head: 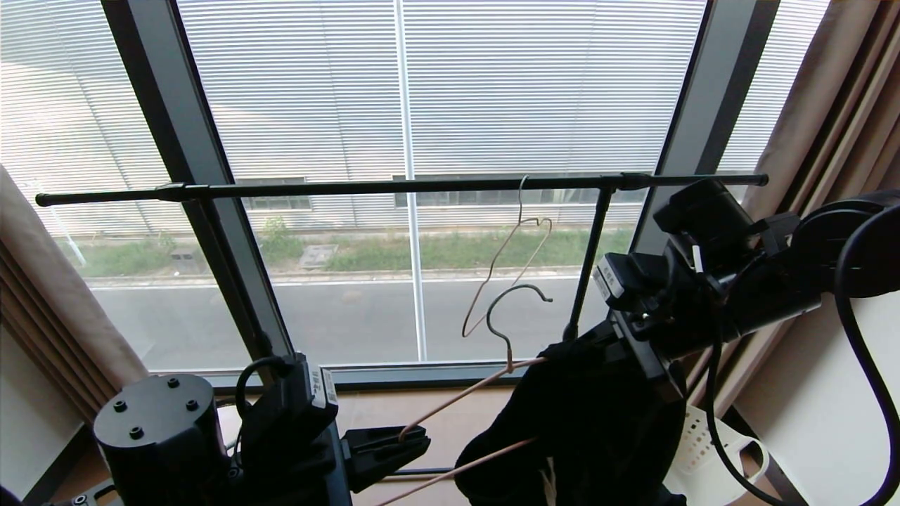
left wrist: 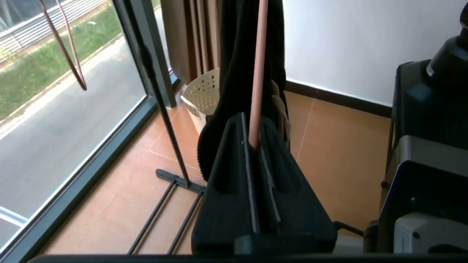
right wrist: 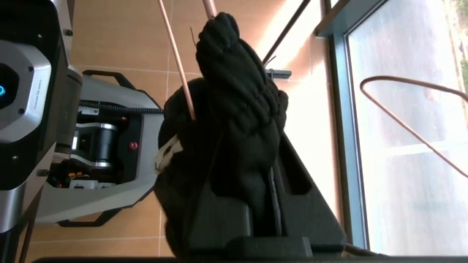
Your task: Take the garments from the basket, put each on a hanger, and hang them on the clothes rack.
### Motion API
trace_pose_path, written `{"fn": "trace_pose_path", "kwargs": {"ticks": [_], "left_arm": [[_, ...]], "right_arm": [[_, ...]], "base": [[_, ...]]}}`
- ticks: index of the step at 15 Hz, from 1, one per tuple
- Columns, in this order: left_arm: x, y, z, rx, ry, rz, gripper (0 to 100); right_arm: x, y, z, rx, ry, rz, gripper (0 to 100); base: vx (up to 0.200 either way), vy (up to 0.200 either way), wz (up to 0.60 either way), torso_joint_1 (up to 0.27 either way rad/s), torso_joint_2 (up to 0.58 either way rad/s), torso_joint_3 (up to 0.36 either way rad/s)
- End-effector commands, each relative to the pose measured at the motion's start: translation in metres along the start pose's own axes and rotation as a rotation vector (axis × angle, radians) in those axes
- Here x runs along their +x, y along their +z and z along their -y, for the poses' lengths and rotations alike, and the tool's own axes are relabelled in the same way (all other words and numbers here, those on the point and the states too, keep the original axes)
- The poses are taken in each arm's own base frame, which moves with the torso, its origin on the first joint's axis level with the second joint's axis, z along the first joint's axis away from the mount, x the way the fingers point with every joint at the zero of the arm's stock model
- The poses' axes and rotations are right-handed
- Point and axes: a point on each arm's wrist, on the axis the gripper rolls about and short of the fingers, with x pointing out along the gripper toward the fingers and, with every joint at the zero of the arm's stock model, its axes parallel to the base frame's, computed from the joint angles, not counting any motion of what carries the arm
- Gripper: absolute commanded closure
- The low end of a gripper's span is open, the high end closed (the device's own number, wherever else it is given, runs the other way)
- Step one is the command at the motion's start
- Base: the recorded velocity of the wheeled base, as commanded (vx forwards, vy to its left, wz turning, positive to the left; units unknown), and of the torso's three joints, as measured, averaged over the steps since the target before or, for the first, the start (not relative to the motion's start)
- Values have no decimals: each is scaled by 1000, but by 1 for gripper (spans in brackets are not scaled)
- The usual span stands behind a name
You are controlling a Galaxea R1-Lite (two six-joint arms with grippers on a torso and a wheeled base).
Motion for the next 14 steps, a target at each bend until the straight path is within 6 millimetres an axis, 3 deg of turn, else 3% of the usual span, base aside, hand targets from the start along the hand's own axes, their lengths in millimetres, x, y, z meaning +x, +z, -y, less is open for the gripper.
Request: {"fn": "trace_pose_path", "kwargs": {"ticks": [1, 2, 6, 9, 14], "left_arm": [[-1, 0, 0, 2, 0, 3, 100], [-1, 1, 0, 4, -2, 6, 0], [-7, -2, 2, -6, 2, 5, 0], [-33, -13, -5, -66, 102, 8, 0], [-55, -3, -20, -266, 233, 91, 0]], "right_arm": [[-3, 3, -2, -10, -7, 5, 100], [-4, 3, -2, -6, -9, 7, 100], [-7, 6, -3, 5, -17, 11, 100], [-10, 6, -3, 21, -30, 9, 100], [-16, 5, 0, 76, -65, -11, 100]], "base": [[0, 0, 0, 0, 0, 0], [0, 0, 0, 0, 0, 0], [0, 0, 0, 0, 0, 0], [0, 0, 0, 0, 0, 0], [0, 0, 0, 0, 0, 0]]}}
